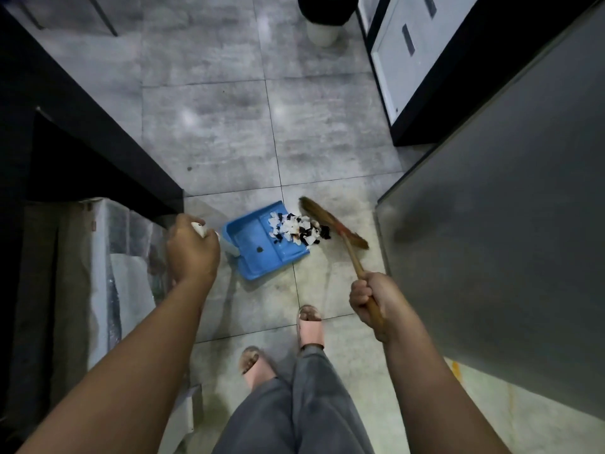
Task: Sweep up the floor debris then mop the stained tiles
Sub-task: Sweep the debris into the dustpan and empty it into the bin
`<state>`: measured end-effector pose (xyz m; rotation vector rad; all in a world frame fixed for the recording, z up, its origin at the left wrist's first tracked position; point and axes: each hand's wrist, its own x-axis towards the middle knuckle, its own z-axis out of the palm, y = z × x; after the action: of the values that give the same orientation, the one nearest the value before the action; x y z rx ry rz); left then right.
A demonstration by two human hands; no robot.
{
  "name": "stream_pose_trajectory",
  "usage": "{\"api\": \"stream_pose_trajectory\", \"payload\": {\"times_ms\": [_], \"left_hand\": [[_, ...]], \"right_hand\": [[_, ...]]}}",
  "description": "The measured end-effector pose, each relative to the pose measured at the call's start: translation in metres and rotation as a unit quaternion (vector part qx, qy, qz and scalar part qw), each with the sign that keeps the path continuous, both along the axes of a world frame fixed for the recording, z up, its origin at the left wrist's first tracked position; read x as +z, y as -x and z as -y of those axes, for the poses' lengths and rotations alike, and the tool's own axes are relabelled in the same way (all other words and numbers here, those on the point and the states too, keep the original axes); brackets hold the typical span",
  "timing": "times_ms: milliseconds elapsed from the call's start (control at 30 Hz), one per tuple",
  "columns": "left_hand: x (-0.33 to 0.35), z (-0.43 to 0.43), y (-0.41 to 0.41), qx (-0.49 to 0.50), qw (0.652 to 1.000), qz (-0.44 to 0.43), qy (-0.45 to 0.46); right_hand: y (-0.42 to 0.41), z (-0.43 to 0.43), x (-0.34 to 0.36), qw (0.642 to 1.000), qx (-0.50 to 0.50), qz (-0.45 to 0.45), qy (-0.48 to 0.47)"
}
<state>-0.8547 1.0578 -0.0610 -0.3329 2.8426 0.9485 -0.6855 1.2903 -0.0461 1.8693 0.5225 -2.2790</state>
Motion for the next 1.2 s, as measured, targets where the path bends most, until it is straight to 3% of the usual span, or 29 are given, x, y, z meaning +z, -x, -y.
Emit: {"api": "stream_pose_trajectory", "payload": {"times_ms": [333,567,767,933,1200], "left_hand": [[0.0,-0.015,-0.012,-0.018,1.0,-0.009,-0.005],[0.003,-0.008,-0.015,-0.011,1.0,-0.004,-0.022],[0.007,-0.002,-0.028,-0.006,0.999,-0.006,-0.034],[0.007,0.003,-0.04,0.002,1.0,0.008,-0.023],[0.012,-0.007,-0.048,0.016,1.0,0.008,-0.022]], "right_hand": [[0.004,0.057,0.009,0.978,-0.117,-0.091,0.149],[-0.002,0.05,0.05,0.99,-0.063,-0.073,0.101],[0.002,0.045,0.035,0.995,-0.079,-0.037,0.043],[-0.012,0.055,0.021,0.994,-0.088,-0.01,0.066],[-0.032,0.059,0.043,0.989,-0.094,-0.05,0.106]]}}
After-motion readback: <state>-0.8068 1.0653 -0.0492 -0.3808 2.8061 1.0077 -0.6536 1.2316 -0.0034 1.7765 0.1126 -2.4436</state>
